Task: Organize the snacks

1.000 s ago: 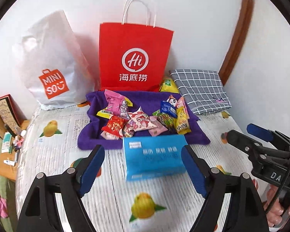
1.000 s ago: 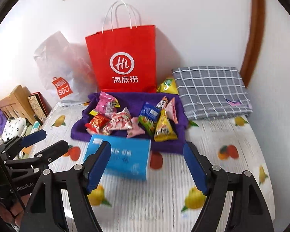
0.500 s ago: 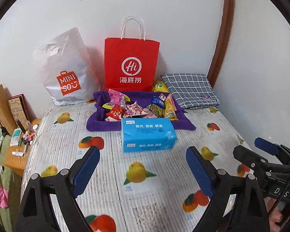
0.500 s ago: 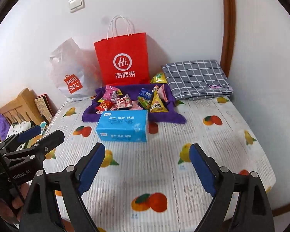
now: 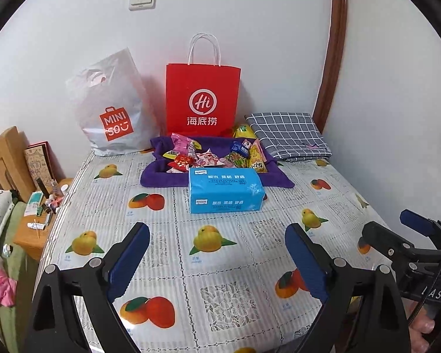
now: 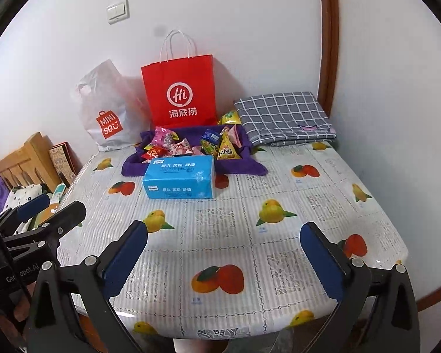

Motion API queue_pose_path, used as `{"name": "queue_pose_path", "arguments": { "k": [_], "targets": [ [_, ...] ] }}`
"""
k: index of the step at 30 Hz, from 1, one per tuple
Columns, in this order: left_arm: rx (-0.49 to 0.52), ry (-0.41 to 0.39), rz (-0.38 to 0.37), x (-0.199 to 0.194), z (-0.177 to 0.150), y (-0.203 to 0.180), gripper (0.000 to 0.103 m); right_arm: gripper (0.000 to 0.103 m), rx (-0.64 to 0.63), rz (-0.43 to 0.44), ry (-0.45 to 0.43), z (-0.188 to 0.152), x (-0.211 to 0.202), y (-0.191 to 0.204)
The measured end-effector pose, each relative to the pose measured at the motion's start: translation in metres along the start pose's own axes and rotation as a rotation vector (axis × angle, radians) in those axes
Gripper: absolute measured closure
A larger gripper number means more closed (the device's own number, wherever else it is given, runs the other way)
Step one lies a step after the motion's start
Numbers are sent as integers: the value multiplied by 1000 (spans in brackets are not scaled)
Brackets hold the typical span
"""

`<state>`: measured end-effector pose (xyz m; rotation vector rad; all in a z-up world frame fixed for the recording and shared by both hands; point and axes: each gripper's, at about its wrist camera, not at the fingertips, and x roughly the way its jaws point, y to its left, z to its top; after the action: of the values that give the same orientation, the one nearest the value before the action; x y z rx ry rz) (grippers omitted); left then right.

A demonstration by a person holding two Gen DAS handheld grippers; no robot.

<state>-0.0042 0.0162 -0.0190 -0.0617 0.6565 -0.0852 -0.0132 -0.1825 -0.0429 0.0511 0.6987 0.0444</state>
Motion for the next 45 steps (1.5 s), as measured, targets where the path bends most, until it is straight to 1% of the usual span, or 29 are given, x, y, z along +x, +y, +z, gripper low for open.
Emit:
{"name": "queue_pose_path", "arguments": {
  "k": [9, 14, 45],
  "targets": [
    [30, 10, 12, 0, -5, -8, 10, 1, 13, -4, -11, -7, -6, -2],
    [29, 15, 14, 1, -6, -7, 10, 1, 18, -16, -13, -9, -7, -3],
    [33, 19, 16, -4, -8, -7, 10, 1, 28, -11, -28, -11, -16, -5]
  ]
}}
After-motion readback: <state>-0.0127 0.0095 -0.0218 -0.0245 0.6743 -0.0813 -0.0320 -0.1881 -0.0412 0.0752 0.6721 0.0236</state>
